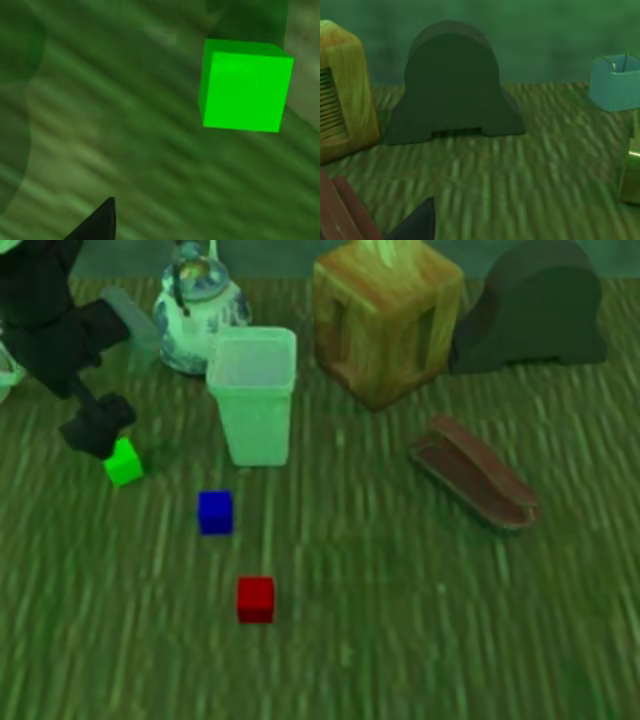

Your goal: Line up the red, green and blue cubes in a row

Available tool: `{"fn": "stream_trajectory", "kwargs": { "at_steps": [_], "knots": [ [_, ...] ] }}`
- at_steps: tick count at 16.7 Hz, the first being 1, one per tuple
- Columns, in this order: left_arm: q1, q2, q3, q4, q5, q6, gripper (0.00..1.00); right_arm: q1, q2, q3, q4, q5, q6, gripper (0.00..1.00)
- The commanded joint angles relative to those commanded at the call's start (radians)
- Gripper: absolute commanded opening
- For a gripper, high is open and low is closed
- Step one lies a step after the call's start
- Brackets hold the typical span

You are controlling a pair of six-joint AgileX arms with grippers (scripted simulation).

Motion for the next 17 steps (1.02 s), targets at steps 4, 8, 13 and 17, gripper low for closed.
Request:
{"fn": "stream_trajectory", "kwargs": {
  "at_steps": [4, 8, 13, 17],
  "knots": [
    [-0.008, 0.106, 0.112, -0.047, 0.006, 0.044, 1.00, -0.045, -0.130, -0.111, 0.107, -0.039, -0.038, 1.00],
    [-0.008, 0.114, 0.119, -0.050, 0.007, 0.047, 1.00, -0.048, -0.139, -0.118, 0.114, -0.041, -0.040, 1.00],
    [-0.005, 0.128, 0.090, -0.010, 0.007, 0.050, 1.00, -0.048, -0.139, -0.118, 0.114, -0.041, -0.040, 1.00],
    [-0.006, 0.168, -0.018, 0.150, 0.008, 0.049, 1.00, -0.048, -0.139, -0.118, 0.114, -0.041, -0.040, 1.00]
  ]
}}
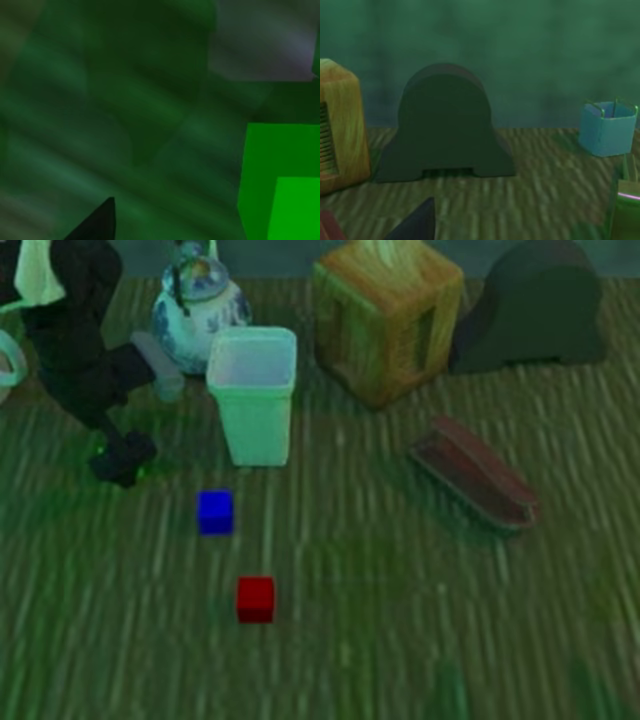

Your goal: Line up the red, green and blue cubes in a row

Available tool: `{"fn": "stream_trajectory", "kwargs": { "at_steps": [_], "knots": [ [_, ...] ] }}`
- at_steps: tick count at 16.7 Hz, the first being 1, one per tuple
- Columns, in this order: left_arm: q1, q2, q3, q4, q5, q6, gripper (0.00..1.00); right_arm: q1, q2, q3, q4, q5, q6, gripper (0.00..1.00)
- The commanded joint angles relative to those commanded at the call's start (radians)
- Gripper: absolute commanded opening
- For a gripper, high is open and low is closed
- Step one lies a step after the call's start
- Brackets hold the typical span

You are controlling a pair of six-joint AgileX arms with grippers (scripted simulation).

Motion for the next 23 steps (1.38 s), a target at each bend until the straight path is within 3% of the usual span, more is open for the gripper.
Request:
{"fn": "stream_trajectory", "kwargs": {
  "at_steps": [7, 20, 23],
  "knots": [
    [0.000, 0.023, -0.055, 0.070, 0.000, 0.000, 1.00, 0.000, 0.000, 0.000, 0.000, 0.000, 0.000, 1.00],
    [0.000, 0.023, -0.055, 0.070, 0.000, 0.000, 0.02, 0.000, 0.000, 0.000, 0.000, 0.000, 0.000, 1.00],
    [0.000, 0.023, -0.055, 0.070, 0.000, 0.000, 0.00, 0.000, 0.000, 0.000, 0.000, 0.000, 0.000, 1.00]
  ]
}}
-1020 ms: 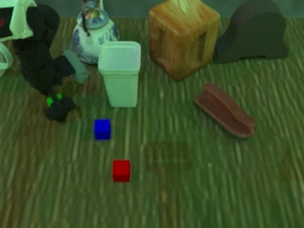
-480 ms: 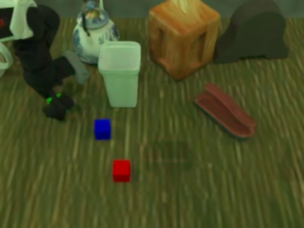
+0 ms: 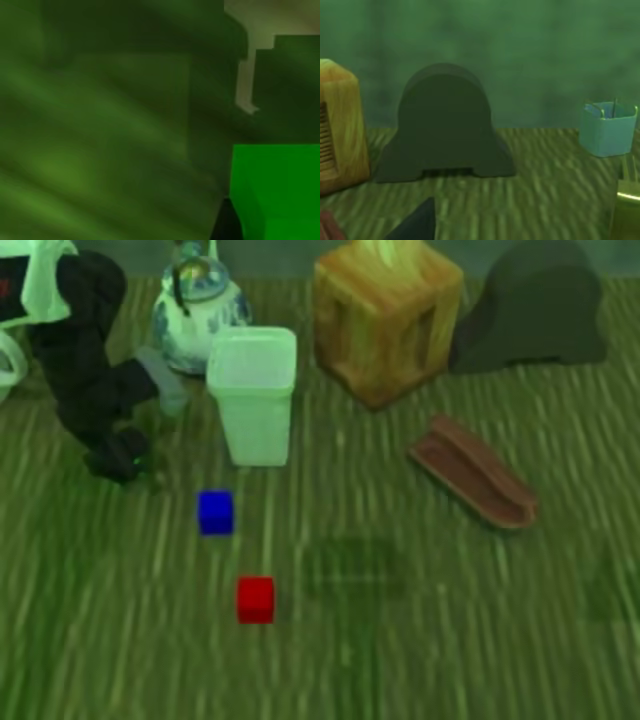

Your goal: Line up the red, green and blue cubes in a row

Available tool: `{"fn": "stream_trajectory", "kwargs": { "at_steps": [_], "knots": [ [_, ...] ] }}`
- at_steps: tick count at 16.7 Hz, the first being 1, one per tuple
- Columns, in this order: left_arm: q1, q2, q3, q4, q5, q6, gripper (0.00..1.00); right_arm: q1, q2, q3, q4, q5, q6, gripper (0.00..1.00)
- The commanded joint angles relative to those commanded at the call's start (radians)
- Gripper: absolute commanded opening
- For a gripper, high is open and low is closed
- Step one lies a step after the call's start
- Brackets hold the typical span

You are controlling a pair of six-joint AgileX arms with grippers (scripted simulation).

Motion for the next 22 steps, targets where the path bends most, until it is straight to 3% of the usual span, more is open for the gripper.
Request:
{"fn": "stream_trajectory", "kwargs": {
  "at_steps": [8, 15, 22],
  "knots": [
    [0.000, -0.027, 0.016, -0.033, 0.010, -0.007, 0.00, 0.000, 0.000, 0.000, 0.000, 0.000, 0.000, 1.00],
    [0.018, -0.087, 0.170, -0.250, 0.009, -0.011, 0.00, 0.000, 0.000, 0.000, 0.000, 0.000, 0.000, 1.00],
    [-0.023, -0.097, 0.161, -0.250, 0.009, -0.013, 0.00, 0.000, 0.000, 0.000, 0.000, 0.000, 0.000, 1.00]
  ]
}}
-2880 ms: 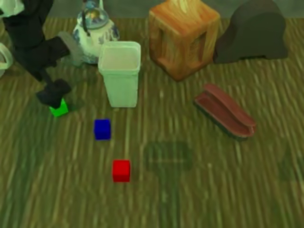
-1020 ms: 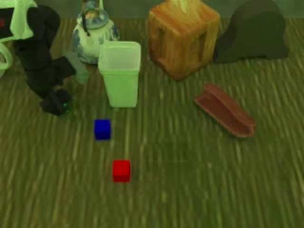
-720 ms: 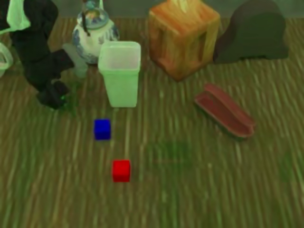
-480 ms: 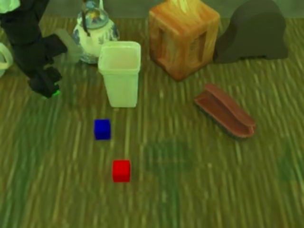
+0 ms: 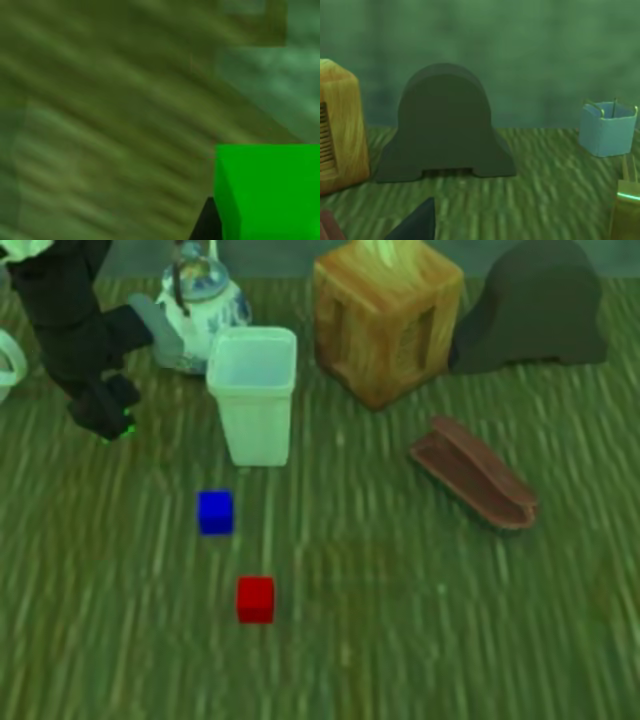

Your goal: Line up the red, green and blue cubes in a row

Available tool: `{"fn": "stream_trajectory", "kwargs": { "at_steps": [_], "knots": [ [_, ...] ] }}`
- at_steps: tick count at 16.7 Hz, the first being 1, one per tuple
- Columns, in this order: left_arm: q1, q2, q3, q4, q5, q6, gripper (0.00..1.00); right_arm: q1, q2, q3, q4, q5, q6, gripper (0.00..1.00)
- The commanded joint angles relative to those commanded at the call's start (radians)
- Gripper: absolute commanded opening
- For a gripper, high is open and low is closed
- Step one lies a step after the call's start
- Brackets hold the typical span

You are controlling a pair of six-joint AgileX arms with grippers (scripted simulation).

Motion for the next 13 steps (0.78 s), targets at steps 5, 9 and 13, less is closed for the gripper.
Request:
{"fn": "stream_trajectory", "kwargs": {
  "at_steps": [5, 9, 13],
  "knots": [
    [-0.265, -0.071, -0.086, 0.007, 0.001, -0.037, 0.00, 0.000, 0.000, 0.000, 0.000, 0.000, 0.000, 1.00],
    [-0.526, -0.143, -0.173, 0.016, 0.000, -0.077, 0.00, 0.000, 0.000, 0.000, 0.000, 0.000, 0.000, 1.00],
    [-0.639, -0.193, -0.223, 0.028, -0.003, -0.100, 0.00, 0.000, 0.000, 0.000, 0.000, 0.000, 0.000, 1.00]
  ]
}}
